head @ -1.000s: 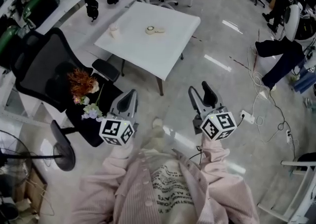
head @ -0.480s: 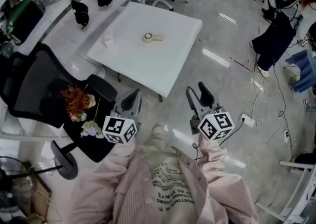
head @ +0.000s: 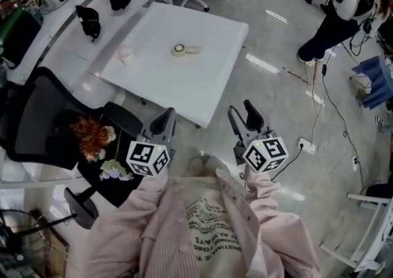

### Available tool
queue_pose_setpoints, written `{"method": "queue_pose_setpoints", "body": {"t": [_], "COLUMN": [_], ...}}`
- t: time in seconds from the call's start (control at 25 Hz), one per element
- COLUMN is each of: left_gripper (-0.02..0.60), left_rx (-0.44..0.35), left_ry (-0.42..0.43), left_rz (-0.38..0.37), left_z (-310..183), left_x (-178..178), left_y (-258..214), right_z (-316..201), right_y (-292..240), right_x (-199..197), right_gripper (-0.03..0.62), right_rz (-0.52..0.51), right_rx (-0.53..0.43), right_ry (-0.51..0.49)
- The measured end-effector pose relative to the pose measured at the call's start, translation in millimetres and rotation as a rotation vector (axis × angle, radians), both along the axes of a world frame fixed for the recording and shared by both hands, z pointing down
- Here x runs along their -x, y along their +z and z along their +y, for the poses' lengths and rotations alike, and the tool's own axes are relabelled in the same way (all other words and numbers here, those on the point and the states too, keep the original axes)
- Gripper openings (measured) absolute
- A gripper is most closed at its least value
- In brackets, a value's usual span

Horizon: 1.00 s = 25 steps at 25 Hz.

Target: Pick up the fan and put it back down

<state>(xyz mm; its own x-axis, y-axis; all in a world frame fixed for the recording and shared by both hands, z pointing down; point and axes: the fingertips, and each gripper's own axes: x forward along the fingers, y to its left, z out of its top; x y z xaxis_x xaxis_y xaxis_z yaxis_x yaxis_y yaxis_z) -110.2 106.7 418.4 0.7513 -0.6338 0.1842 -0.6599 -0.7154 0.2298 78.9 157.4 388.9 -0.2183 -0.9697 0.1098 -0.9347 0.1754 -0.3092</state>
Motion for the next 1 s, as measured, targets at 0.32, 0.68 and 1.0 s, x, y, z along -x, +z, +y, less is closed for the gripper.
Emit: {"method": "queue_pose_setpoints", "body": {"t": [0.32,0.68,1.0], "left_gripper": [0.002,0.002,0.002], "left_rx": [0.029,0.076,0.166], "left_ry": [-0.045,-0.123,-0.186], "left_rz": [-0.005,-0.029,-0.041], "left_z": [-30,-107,-175], "left_x": [3,-11,-48], "left_y": [11,26,48], "right_z": [-35,-134,-230], "right_y": [12,26,53], "right_x": [-7,-20,-28], "right_gripper": [0.21,0.21,0.21], "right_rz": [0.001,0.003,0.055], "right_rx": [0.021,0.045,0.123], "right_ry": [-0.027,-0.145,-0.337]}}
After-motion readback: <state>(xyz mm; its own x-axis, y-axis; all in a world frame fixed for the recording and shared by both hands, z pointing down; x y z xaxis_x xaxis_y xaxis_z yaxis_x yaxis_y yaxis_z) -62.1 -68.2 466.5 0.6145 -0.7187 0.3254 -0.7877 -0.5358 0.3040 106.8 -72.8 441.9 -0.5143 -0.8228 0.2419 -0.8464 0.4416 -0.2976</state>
